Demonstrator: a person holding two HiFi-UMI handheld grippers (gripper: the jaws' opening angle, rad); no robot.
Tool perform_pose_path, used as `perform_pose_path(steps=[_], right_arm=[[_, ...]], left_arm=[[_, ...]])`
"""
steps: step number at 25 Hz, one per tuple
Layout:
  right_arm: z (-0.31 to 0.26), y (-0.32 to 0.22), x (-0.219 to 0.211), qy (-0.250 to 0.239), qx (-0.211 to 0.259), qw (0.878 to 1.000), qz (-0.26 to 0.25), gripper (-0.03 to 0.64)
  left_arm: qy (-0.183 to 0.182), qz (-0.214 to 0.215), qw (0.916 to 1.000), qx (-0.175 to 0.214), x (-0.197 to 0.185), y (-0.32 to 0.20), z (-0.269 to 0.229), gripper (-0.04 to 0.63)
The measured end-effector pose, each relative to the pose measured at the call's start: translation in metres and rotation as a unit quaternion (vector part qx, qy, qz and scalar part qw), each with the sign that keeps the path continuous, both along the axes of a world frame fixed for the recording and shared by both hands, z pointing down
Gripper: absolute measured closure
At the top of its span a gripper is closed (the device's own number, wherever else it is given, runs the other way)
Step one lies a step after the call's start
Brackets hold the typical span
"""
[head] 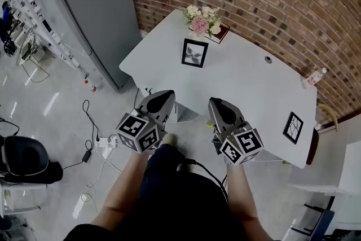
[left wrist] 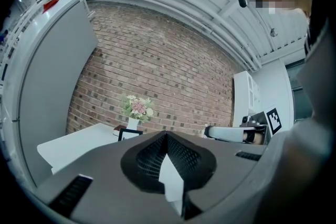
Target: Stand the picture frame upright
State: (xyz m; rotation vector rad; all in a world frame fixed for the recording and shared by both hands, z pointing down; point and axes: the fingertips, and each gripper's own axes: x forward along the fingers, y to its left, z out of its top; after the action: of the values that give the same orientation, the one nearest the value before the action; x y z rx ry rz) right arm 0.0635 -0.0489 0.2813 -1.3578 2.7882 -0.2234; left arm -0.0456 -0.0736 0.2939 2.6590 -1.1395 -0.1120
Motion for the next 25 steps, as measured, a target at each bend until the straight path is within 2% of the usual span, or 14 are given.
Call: perform_pose_path(steps=[25], right_arm=[[0.014,0.023,-0.001,0.009,-0.013,1.000,-0.011,0.614]], left_arm=[[-0.001,-0.002,1.0000,-0.005,-0.002,0.018,0.003,0.595]])
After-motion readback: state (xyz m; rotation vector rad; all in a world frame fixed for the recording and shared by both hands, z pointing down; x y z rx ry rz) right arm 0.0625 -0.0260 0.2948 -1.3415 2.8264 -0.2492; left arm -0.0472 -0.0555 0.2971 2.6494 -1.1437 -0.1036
